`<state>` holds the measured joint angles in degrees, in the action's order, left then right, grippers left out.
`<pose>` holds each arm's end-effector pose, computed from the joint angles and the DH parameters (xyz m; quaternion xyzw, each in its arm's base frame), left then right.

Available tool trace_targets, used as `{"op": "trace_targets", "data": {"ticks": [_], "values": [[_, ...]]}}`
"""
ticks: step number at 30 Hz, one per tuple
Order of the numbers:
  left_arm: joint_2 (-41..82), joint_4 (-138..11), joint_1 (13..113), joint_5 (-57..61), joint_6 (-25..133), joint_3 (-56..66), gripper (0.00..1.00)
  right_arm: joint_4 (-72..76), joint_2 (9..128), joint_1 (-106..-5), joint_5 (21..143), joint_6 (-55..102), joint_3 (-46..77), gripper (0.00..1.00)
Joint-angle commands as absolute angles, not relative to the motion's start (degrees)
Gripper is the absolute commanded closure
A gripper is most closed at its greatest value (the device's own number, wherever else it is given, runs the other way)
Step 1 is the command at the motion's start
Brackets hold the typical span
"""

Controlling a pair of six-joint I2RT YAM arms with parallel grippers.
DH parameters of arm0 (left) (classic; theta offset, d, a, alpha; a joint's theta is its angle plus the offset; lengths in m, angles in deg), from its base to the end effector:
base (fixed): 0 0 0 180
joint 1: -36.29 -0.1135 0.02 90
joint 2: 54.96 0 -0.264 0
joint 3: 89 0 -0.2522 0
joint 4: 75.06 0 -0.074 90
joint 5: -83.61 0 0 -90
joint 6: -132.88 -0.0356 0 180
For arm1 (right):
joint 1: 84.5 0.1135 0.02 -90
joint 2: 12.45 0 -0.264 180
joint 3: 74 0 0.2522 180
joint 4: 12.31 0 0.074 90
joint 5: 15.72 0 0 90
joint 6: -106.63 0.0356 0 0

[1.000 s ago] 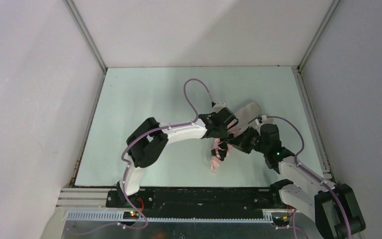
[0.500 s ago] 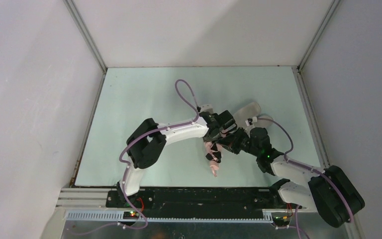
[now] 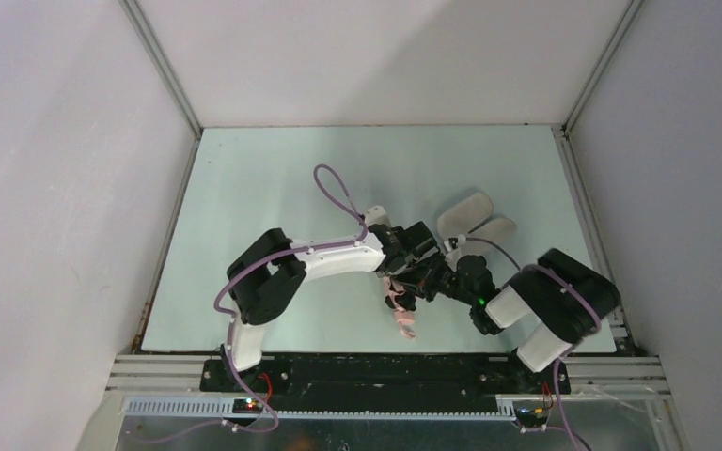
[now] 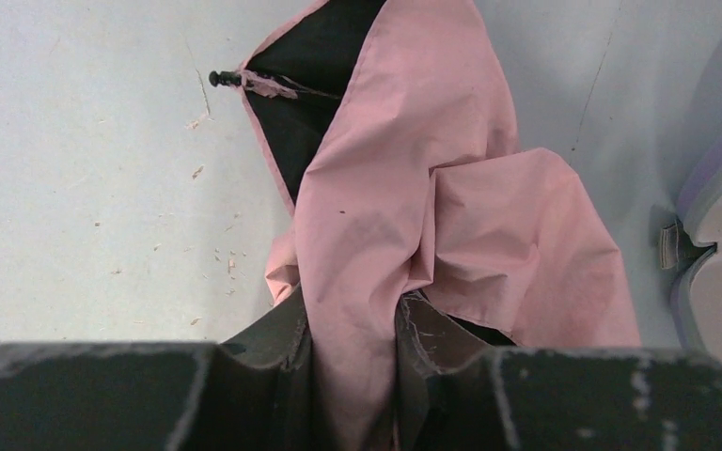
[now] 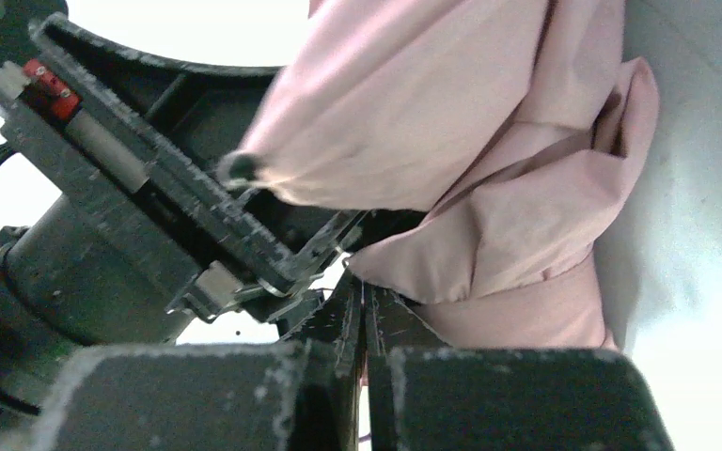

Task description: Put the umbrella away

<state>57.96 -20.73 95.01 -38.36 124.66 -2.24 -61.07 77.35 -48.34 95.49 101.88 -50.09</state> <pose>0.2181 -0.3227 0.1716 -0.2278 0.9251 -0.0337 0.3018 0.1737 0.1429 0.1157 0.2291 0.7647 0.5816 0.1565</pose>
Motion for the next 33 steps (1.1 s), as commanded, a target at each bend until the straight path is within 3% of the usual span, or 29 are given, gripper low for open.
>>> {"op": "trace_targets", "data": {"ticks": [1,5,6,11,15,21,23,33], "values": [[62.9,-18.6,94.3,-39.5,127.7,1.7,1.0,-81.8,87.9,-48.4,98.9,106.5,-51.0,1.0],[61.0,-23.3,94.2,-39.9,126.0,6.2,0.96,-85.0,92.7,-49.3,100.1,105.3,-50.4,1.0],[60.2,-24.4,94.2,-39.9,125.5,6.8,0.87,-85.0,92.9,-49.4,99.9,104.6,-50.4,1.0],[57.2,-21.7,94.3,-40.2,123.7,7.3,0.63,-84.3,93.5,-50.7,100.2,102.9,-50.9,1.0],[52.1,-21.0,94.3,-40.3,121.6,8.3,0.34,-84.7,95.5,-51.6,100.9,102.5,-50.9,1.0],[45.7,-21.4,93.5,-39.0,117.0,9.5,0.06,-84.2,96.1,-54.5,103.3,101.5,-51.1,1.0],[44.2,-22.4,93.4,-37.7,115.2,10.2,0.01,-84.3,96.7,-55.4,104.1,101.5,-51.1,1.0],[34.4,-26.3,93.0,-37.0,105.5,15.3,0.0,-82.7,98.1,-57.3,107.0,100.0,-49.9,1.0]]}}
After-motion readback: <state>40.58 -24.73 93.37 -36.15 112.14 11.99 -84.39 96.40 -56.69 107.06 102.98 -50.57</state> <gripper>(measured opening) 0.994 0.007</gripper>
